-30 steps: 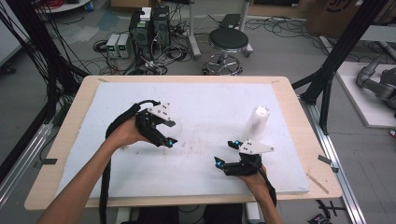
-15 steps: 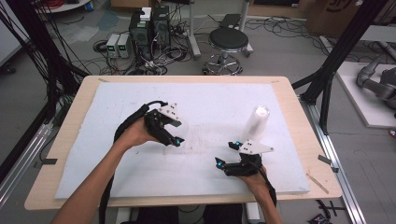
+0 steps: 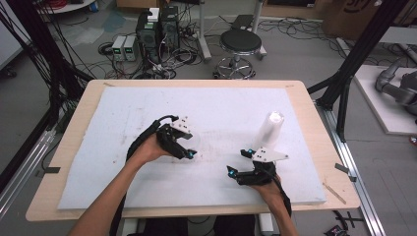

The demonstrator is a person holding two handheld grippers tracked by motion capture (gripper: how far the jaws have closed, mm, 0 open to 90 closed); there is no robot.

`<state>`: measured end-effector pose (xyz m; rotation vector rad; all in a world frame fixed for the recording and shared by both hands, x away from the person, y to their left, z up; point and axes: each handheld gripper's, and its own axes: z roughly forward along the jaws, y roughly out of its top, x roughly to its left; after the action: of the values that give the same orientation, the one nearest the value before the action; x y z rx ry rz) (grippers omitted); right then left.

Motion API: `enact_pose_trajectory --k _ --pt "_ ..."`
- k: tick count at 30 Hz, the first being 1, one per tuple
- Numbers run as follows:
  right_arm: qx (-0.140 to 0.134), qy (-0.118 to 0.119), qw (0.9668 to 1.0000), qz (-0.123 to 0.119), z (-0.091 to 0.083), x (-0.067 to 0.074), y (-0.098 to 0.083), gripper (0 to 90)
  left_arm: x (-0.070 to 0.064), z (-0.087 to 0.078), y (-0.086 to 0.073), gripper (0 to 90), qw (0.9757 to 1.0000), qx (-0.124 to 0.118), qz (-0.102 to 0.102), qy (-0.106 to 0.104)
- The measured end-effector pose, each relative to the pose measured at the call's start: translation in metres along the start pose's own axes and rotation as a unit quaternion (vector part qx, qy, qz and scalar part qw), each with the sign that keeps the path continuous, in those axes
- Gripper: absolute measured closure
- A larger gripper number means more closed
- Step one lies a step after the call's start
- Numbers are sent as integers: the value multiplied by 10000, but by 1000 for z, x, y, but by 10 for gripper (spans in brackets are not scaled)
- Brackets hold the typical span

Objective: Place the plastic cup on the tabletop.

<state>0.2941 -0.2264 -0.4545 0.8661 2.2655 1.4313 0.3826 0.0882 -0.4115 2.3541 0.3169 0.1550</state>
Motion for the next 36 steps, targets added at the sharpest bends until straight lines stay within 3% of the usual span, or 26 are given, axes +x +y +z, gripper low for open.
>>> enact_pose_trajectory --k 11,16,18,23,29,31,34,36 --pt "35 22 10000 20 1 0 0 188 -1 1 -2 320 10000 -58 -30 20" --pt "38 16 10000 36 1 0 0 188 -2 7 -6 122 9998 38 -172 72" --pt "43 15 10000 41 1 0 0 188 -2 7 -5 109 9999 36 -168 -4" --pt "-1 16 10000 -22 0 0 0 188 -5 -4 -8 104 9997 -53 -243 64" --pt "-40 -10 10000 -41 -1 1 -1 188 -15 -32 -35 104 9979 -335 -447 344" --pt "-69 2 10000 -34 -1 1 -1 188 -21 -44 -49 104 9960 -542 -544 451" --pt "-87 13 10000 -21 -2 1 -1 188 -32 -61 -77 104 9915 -833 -771 644" --pt "-85 29 10000 -20 -2 0 -1 188 -39 -68 -90 104 9885 -931 -782 895"
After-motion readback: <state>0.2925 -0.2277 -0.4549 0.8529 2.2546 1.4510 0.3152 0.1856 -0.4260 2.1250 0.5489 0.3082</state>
